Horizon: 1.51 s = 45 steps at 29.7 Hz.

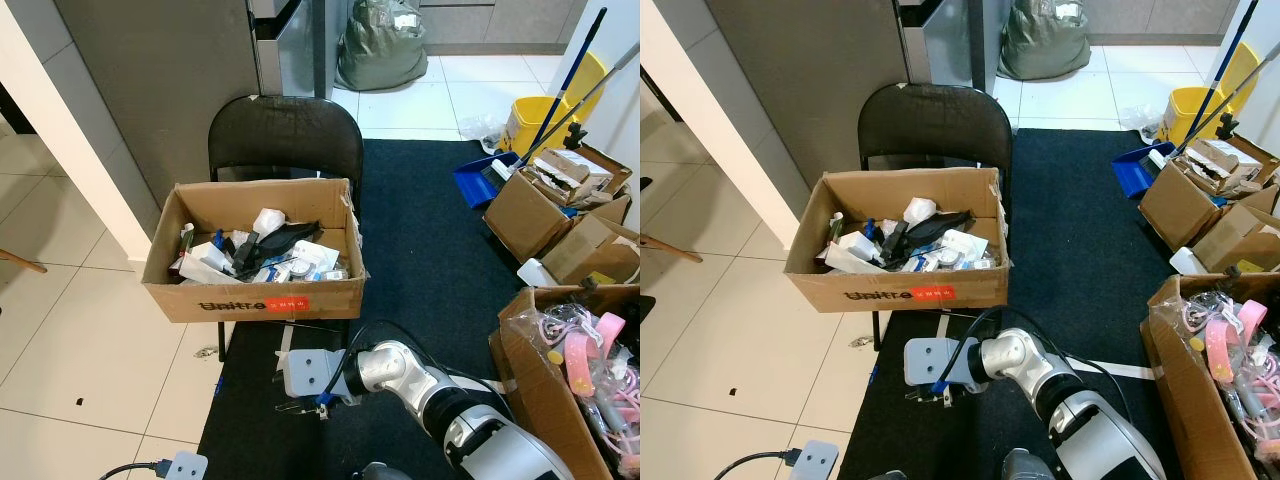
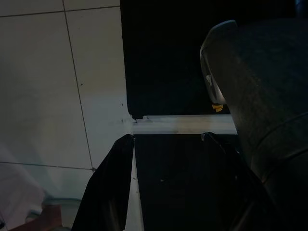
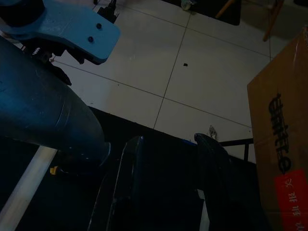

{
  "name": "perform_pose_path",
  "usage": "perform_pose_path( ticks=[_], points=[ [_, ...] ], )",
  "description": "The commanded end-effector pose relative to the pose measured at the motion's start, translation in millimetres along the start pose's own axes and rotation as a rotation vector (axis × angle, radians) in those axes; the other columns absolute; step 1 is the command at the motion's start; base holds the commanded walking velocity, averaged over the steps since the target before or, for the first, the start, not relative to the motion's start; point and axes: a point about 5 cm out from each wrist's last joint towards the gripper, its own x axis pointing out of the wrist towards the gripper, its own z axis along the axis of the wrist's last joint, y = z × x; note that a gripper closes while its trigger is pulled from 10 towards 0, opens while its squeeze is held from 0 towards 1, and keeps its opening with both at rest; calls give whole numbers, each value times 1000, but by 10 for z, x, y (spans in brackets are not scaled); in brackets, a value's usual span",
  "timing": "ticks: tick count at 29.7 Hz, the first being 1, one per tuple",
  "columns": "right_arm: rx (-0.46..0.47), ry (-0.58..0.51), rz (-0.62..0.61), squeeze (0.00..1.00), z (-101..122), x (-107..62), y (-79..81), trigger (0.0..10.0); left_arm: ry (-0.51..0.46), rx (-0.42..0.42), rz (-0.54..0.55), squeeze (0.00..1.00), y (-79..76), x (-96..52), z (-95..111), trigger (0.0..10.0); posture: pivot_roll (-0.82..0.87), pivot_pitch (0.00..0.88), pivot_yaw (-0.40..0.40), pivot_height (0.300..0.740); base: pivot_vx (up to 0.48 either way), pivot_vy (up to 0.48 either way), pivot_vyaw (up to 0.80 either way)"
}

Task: Picking trash to rubbish bin

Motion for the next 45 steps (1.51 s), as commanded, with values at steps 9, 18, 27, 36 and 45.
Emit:
perform_pose_path(
  ticks=[9,18,27,36,45],
  points=[
    [-4,0,6,0,12,8,-14,10000,11,7,-37,0,-160,21,11,10000,-43,86,50,740,0,0,0],
    [-4,1,6,0,13,10,-17,10000,-12,8,-45,0,-213,47,135,10000,-44,84,51,740,0,0,0],
    [-4,3,6,0,13,8,-20,10000,-8,4,-37,0,-119,30,85,10000,-43,82,49,740,0,0,0],
    [-4,3,6,0,12,8,-20,10000,-1,1,-32,0,-55,8,13,10000,-41,83,48,740,0,0,0],
    [-5,2,7,0,14,7,-20,10000,-37,8,-48,0,-192,47,173,10000,-41,84,48,740,0,0,0]
  ],
)
